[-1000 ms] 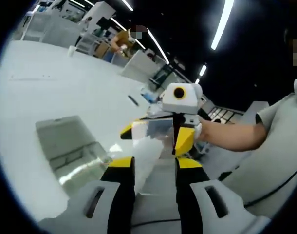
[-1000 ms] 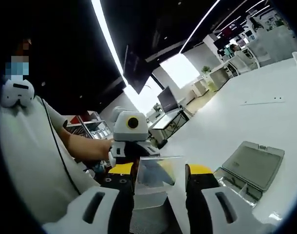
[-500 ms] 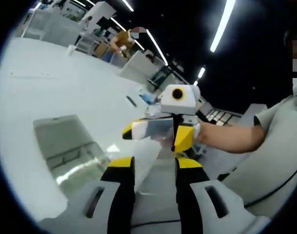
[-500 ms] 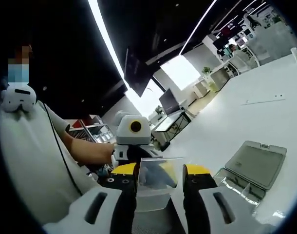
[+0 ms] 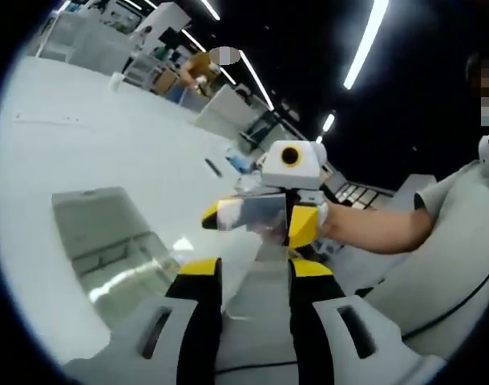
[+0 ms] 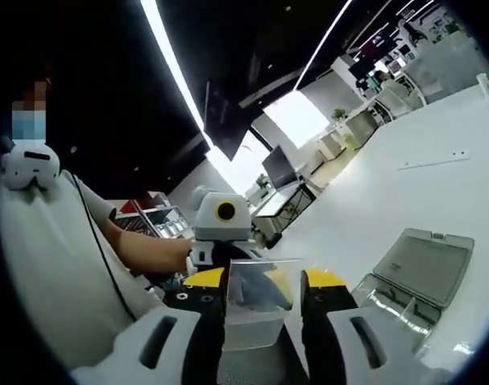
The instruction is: Insert the divider into the dual guide fixture by aligning both edges with the guide slots and pushing it downward to the bottom, including one-sided entry, uneven engagement, binding, and posture correction.
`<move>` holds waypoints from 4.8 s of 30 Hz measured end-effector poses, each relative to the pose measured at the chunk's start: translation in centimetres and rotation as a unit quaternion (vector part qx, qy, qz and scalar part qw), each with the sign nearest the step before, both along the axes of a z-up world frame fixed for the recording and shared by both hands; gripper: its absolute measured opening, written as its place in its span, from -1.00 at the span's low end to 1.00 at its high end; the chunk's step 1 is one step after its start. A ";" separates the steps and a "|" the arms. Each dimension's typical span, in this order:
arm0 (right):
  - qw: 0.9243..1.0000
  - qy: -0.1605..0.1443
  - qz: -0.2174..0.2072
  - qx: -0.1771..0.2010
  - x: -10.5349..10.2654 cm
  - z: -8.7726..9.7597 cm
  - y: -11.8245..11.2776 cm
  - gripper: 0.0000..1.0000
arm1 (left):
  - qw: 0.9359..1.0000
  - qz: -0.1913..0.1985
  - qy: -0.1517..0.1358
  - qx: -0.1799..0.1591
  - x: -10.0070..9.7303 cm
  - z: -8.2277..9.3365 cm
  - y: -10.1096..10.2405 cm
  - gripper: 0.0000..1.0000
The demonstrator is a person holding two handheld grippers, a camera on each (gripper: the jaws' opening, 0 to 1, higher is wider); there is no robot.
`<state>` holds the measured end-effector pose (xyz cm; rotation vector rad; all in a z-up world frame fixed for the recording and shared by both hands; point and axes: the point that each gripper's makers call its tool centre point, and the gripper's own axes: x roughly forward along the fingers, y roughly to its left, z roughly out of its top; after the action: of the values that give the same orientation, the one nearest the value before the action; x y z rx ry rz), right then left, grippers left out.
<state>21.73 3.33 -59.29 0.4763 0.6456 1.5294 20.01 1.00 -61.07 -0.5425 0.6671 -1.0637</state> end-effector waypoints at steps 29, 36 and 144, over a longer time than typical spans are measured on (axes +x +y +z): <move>1.000 0.018 0.003 0.021 -0.1 0.7 -0.1 -0.34 | 1.000 -0.003 0.007 -0.023 -0.2 0.5 0.1 -0.41; 0.999 0.023 0.004 0.026 -0.2 0.7 -0.1 -0.36 | 1.000 -0.006 0.011 -0.025 -0.4 0.5 0.0 -0.41; 0.944 0.131 -0.211 -0.219 3.2 -9.6 0.5 -0.40 | 0.921 0.102 -0.043 0.375 2.5 -8.1 1.9 -0.91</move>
<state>24.90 3.79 -68.88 0.4420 0.9928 0.8876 22.52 2.89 -69.15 0.1032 0.8543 -0.5610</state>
